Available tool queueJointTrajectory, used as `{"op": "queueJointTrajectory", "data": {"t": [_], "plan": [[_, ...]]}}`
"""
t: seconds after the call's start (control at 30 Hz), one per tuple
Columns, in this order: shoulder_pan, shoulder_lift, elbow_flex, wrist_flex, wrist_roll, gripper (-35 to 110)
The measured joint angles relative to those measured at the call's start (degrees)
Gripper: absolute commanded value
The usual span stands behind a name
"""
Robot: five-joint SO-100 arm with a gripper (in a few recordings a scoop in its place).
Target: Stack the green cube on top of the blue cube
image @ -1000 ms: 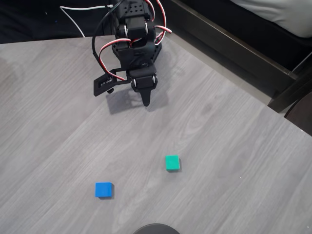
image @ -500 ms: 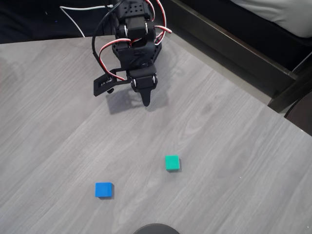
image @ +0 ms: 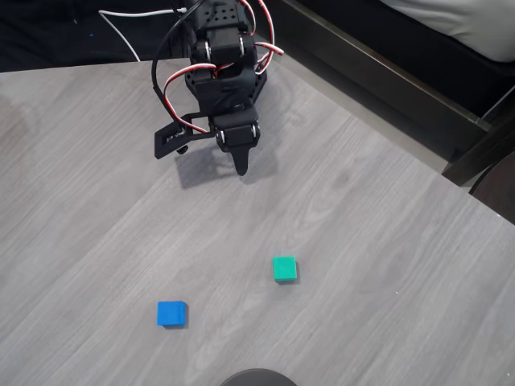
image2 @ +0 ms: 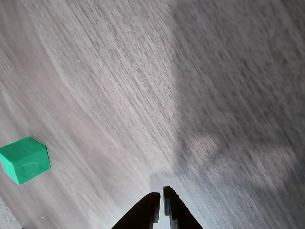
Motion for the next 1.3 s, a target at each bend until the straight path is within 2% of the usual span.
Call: {"op": "queueJointTrajectory", "data": {"t": [0.37,0.53,0.6,0.7,0.77,0.87,1.0,1.3], "plan": [[-2.9,0.0,-0.3,-1.8,-3.3,0],[-4.0,-4.0,-10.1,-4.8,-4.5,0],[-4.4,-11.6,-18.9,-3.3,-1.1,0],[-5.2,-34.8,-43.2,5.3,3.0,1],[-6.8,-52.6,-61.3,10.2,5.9,9],[-7.7,-74.2,-81.4,9.1,8.0,19],[-8.6,-87.9,-90.4,7.6,10.7,19],[-9.6,-100.5,-91.4,7.6,12.7,20]]}}
